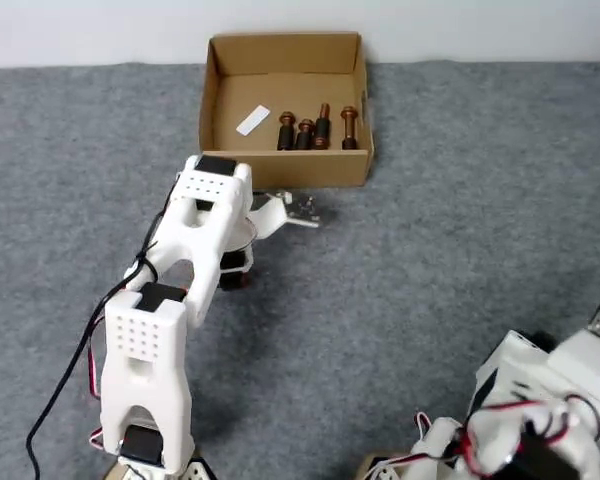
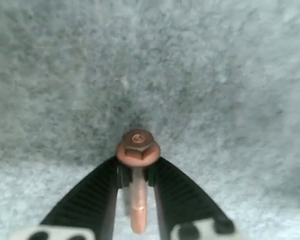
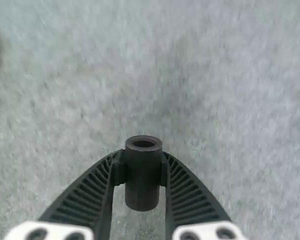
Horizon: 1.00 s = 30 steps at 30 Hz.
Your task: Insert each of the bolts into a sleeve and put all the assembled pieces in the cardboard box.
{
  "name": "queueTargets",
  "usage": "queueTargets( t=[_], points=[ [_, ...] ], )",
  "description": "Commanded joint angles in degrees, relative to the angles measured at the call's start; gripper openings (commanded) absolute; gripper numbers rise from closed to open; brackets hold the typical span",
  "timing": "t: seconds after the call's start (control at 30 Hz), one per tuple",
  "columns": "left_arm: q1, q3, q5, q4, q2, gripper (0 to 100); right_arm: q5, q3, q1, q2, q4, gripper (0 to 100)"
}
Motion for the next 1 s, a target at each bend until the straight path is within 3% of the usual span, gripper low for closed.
queueTargets(
  t=[0.0,0.23,0.33,0.47,0.57,0.63,0.8,0.97],
  points=[
    [0.62,-3.21,6.59,2.73,-7.82,1,0.79,-3.87,-4.18,-1.19,-1.19,0.9],
    [9.58,15.87,16.53,2.55,-35.69,1,0.70,-1.67,-12.18,-1.27,-3.82,0.9],
    [12.66,23.43,25.23,2.46,-49.05,1,0.79,1.32,-14.64,-1.36,-4.88,0.9],
    [13.80,29.67,42.55,2.46,-63.56,1,0.35,3.87,-18.77,-1.36,-5.05,0.9],
    [12.92,32.92,45.63,2.11,-71.03,1,0.26,7.38,-20.88,-1.45,-7.87,0.9],
    [12.57,36.09,47.38,0.35,-75.34,1,0.18,9.49,-21.49,-1.45,-10.77,0.9],
    [12.92,45.85,63.21,-6.59,-87.30,1,-2.90,13.80,-24.48,-2.77,-17.98,0.9],
    [12.75,58.24,70.68,-19.60,-101.80,1,-7.74,22.59,-33.98,-10.95,-20.79,0.8]
  ],
)
